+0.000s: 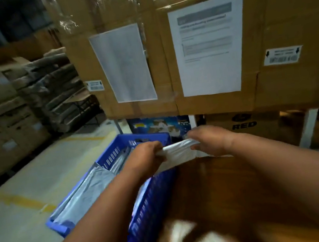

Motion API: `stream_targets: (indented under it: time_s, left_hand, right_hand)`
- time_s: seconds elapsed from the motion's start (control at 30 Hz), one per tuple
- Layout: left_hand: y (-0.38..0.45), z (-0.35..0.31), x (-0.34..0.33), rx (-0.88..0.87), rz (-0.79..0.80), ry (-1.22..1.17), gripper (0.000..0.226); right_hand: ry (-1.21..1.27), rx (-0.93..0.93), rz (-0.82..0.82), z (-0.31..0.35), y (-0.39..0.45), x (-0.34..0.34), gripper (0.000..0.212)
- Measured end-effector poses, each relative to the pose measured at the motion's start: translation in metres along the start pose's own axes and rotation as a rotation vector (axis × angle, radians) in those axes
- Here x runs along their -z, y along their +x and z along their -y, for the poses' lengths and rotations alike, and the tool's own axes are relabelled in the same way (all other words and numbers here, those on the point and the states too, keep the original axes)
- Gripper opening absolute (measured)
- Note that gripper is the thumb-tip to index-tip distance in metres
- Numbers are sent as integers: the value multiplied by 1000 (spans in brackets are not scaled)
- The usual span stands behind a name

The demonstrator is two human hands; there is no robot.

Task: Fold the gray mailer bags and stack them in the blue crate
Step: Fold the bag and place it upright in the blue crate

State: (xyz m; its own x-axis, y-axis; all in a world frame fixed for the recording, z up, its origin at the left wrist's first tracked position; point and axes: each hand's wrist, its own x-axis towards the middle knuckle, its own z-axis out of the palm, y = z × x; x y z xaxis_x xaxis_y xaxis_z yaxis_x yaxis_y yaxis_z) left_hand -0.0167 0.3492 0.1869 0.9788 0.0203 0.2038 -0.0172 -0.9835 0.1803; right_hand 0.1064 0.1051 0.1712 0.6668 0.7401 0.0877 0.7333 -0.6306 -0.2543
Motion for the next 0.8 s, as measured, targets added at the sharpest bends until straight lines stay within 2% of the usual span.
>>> stream_targets:
  time_s: [0.2,0.37,0.53,0.67,0.8]
  left_hand:
    - [-43,119,56,120,-91,-68,39]
    - [-96,199,50,340,-23,44,43]
    - [-134,239,19,478,134,182,40]
    - [-145,254,3,620,214,285,18]
    - [-147,260,0,723,338,332,16]
  right_hand:
    - [20,193,18,93,101,6,7]
    - [-51,302,80,175,178,-33,9]
    - [-46,370,173,234,233,-92,19]
    - [-125,418,280,262,259,-133,10]
    - [-127,429,305,273,272,-163,9]
